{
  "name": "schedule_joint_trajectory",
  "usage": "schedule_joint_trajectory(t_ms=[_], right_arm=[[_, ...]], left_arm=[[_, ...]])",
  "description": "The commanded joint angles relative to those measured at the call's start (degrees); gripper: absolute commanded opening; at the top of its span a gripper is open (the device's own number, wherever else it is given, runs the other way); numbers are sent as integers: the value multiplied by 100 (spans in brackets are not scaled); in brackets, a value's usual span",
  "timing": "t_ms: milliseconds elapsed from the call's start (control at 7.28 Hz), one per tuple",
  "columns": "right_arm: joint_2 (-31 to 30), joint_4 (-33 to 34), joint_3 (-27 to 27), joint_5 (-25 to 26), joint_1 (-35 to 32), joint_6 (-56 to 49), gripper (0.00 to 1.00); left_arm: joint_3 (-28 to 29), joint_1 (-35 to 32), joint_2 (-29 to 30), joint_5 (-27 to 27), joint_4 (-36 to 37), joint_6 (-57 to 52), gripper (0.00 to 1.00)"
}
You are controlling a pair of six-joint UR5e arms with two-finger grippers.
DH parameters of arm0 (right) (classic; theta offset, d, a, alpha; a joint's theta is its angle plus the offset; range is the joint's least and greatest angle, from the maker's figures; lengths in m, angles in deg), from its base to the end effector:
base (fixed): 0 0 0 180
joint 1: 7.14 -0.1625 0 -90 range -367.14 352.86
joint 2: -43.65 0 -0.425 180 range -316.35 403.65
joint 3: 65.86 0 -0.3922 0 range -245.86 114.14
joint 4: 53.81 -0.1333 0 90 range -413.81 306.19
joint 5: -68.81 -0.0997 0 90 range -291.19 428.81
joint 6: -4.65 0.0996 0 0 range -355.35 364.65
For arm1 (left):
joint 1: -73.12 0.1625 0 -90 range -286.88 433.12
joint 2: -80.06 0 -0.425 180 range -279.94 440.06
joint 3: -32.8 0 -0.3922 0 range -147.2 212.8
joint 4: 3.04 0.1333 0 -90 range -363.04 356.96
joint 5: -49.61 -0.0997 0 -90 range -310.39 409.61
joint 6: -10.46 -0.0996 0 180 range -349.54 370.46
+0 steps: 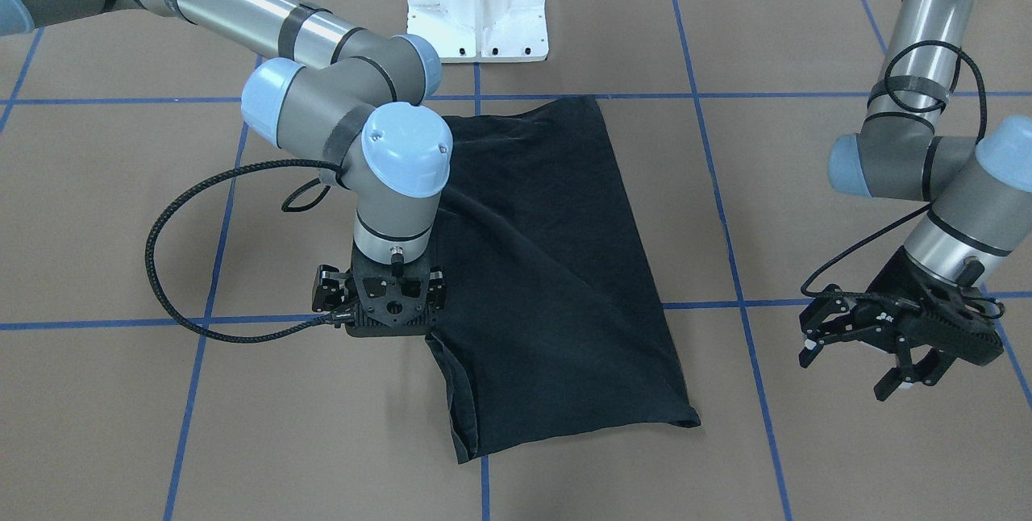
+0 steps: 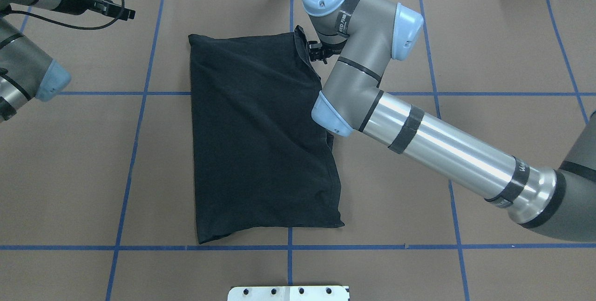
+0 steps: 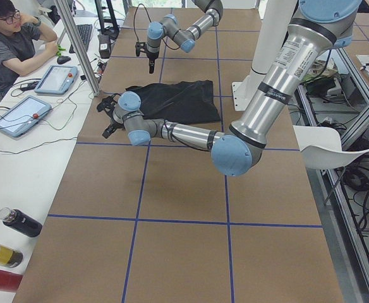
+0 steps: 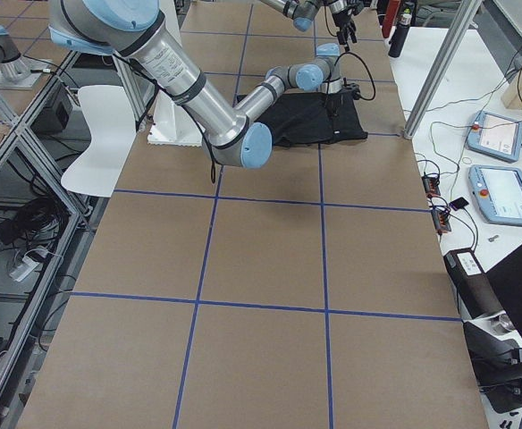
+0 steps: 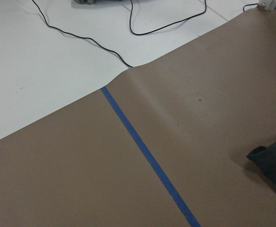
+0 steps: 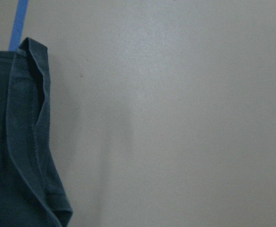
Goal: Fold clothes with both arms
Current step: 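Withdraw the right gripper beside the shirt while the left gripper moves to its near corner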
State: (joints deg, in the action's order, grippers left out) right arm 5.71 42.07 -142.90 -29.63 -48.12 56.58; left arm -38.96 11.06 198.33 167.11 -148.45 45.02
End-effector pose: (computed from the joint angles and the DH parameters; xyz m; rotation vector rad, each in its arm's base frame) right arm -0.5087 -0.5991 0.2043 0.2579 -0.5375 0.0066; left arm 0.2552 -0.6675 0.4145 0.7340 0.9429 0.1724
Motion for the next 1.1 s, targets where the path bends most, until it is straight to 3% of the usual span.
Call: schedule_joint_trajectory(t_ms=[0,137,412,687,962], right_arm=[[-1052,-16,-1648,-175,-7,185,100],[-1527,-16,-2370,-175,97,490,100],[-2144,-155,-3304,-140,439,1106,100],[-2882,-1197,-3598,200,808,1529,100],[-3166,-1650,-3607,624,1161,1776,100]], left_arm=[[-975,463,-424,-7,65,1066,100],[-1624,797,-767,-25,196,1532,100],[-3135,1788,-1584,-750,757,2498,100],[-4027,3123,-1833,-1848,1573,3518,100],[-4328,4066,-1833,-2562,2461,4100,100]])
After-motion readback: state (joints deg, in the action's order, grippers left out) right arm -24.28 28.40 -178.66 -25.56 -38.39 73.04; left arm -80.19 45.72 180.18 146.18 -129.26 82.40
